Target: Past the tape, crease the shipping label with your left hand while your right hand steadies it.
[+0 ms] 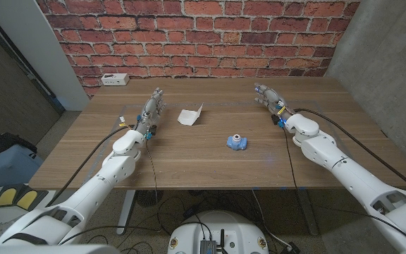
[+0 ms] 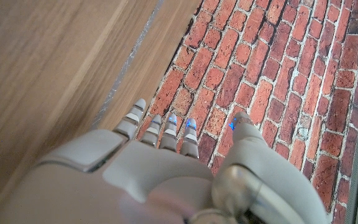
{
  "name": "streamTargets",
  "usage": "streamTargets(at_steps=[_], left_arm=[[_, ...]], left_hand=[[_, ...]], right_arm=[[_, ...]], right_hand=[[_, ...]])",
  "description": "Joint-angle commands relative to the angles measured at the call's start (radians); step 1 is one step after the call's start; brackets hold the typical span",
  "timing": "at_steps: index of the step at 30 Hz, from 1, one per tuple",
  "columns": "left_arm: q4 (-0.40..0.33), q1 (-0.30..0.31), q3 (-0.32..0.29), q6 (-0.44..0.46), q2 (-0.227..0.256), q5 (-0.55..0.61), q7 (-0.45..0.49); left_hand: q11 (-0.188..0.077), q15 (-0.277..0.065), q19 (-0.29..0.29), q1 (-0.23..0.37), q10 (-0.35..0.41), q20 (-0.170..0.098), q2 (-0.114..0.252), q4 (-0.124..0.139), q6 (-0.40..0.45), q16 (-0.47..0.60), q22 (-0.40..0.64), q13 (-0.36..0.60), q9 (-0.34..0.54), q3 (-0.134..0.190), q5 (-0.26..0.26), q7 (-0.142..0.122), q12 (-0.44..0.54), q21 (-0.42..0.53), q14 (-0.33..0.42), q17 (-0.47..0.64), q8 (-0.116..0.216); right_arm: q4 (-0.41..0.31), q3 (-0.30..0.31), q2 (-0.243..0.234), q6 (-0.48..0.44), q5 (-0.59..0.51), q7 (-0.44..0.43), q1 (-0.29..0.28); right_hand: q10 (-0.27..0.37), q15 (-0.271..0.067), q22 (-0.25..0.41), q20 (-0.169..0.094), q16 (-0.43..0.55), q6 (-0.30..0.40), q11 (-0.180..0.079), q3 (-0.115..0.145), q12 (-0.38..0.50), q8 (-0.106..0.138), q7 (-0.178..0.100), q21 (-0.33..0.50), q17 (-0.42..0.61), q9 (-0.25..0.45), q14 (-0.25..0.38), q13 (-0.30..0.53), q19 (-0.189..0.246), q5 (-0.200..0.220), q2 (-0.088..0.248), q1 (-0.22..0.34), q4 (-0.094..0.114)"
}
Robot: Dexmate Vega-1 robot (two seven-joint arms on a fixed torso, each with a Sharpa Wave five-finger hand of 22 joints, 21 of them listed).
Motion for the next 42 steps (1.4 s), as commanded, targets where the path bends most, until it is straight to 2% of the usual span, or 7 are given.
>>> streamTargets(at_steps=[1, 4, 8, 14, 23, 25, 42], left_arm=[[0.001, 0.003, -0.001, -0.003, 0.006, -0.004, -0.016], [-0.003, 0.004, -0.001, 0.001, 0.010, -0.005, -0.018], [-0.004, 0.004, 0.000, 0.008, 0.018, -0.006, -0.030], [-0.012, 0.007, -0.001, 0.017, 0.025, -0.008, -0.032], [-0.012, 0.007, 0.001, 0.015, 0.032, -0.011, -0.054], [-0.019, 0.012, -0.001, 0.014, 0.035, -0.010, -0.049], [-0.070, 0.048, -0.010, 0.029, 0.056, -0.013, -0.025]], left_hand=[[0.013, 0.007, 0.033, -0.010, -0.072, -0.014, 0.002, 0.002, -0.030, 0.007, 0.003, 0.001, 0.003, 0.002, -0.003, 0.003, 0.011, 0.013, -0.026, 0.001, 0.007], [0.012, 0.007, 0.037, -0.010, -0.065, -0.018, 0.001, 0.001, -0.028, 0.005, 0.003, 0.001, 0.003, 0.003, -0.003, 0.022, 0.012, 0.013, -0.022, 0.001, 0.007], [0.020, 0.010, 0.052, -0.012, -0.035, -0.024, 0.001, -0.001, 0.013, 0.000, 0.002, 0.001, 0.003, 0.003, -0.004, 0.091, 0.014, 0.012, 0.000, 0.001, 0.017], [0.037, 0.014, 0.069, -0.015, -0.012, -0.031, 0.000, -0.001, 0.032, -0.001, 0.002, 0.001, 0.002, 0.004, -0.004, 0.143, 0.016, 0.013, 0.016, 0.002, 0.016], [0.067, 0.030, 0.095, -0.023, 0.030, -0.045, 0.002, 0.003, 0.053, -0.001, 0.002, 0.002, 0.002, 0.005, -0.004, 0.163, 0.020, 0.015, 0.046, 0.003, 0.013], [0.033, 0.032, 0.098, -0.025, 0.039, -0.047, 0.002, 0.004, 0.060, -0.003, 0.001, 0.002, 0.002, 0.005, -0.004, 0.166, 0.019, 0.013, 0.051, 0.003, 0.012], [0.043, 0.038, 0.104, -0.029, 0.050, -0.044, 0.002, 0.006, 0.086, -0.004, 0.001, 0.002, 0.002, 0.006, -0.004, 0.156, 0.016, 0.011, 0.062, 0.003, 0.016]], right_arm=[[-0.013, -0.040, -0.019, -0.045, -0.057, 0.018, 0.045], [-0.012, -0.048, -0.018, -0.050, -0.073, 0.017, 0.056], [-0.029, -0.060, -0.024, -0.064, -0.110, -0.010, 0.060], [-0.045, -0.076, -0.032, -0.073, -0.153, -0.026, 0.066], [-0.079, -0.101, -0.043, -0.086, -0.224, -0.049, 0.079], [-0.090, -0.104, -0.047, -0.093, -0.240, -0.057, 0.080], [-0.200, -0.151, -0.084, -0.180, -0.387, -0.082, 0.103]], right_hand=[[0.020, 0.003, 0.002, -0.009, 0.006, 0.013, 0.008, 0.009, 0.007, 0.006, 0.002, -0.002, 0.005, 0.001, 0.012, 0.006, 0.021, 0.006, 0.004, 0.008, 0.003], [0.028, 0.008, 0.003, -0.057, 0.010, 0.022, 0.014, 0.010, 0.007, 0.008, 0.007, 0.003, 0.005, 0.002, 0.032, 0.006, 0.044, 0.007, 0.004, 0.011, 0.002], [0.040, 0.007, 0.002, -0.063, 0.013, 0.025, 0.025, 0.012, 0.010, 0.008, 0.010, 0.006, 0.005, 0.002, 0.046, 0.007, 0.060, 0.008, 0.007, 0.014, 0.001], [0.053, 0.003, 0.002, -0.087, 0.014, 0.033, 0.026, 0.014, 0.011, 0.009, 0.012, 0.010, 0.004, 0.002, 0.060, 0.007, 0.083, 0.009, 0.008, 0.021, -0.002], [0.095, -0.040, 0.001, -0.126, 0.019, 0.056, 0.038, 0.019, 0.018, 0.011, 0.023, 0.020, 0.002, 0.002, 0.106, 0.007, 0.138, 0.010, 0.008, 0.037, -0.008], [0.099, -0.040, 0.001, -0.127, 0.019, 0.057, 0.039, 0.020, 0.019, 0.011, 0.026, 0.020, 0.002, 0.002, 0.108, 0.007, 0.142, 0.010, 0.008, 0.039, -0.009], [0.102, -0.039, 0.001, -0.090, 0.007, 0.072, 0.024, 0.021, 0.014, 0.012, 0.021, 0.001, 0.003, 0.003, 0.096, 0.008, 0.114, 0.010, 0.013, 0.044, -0.006]])
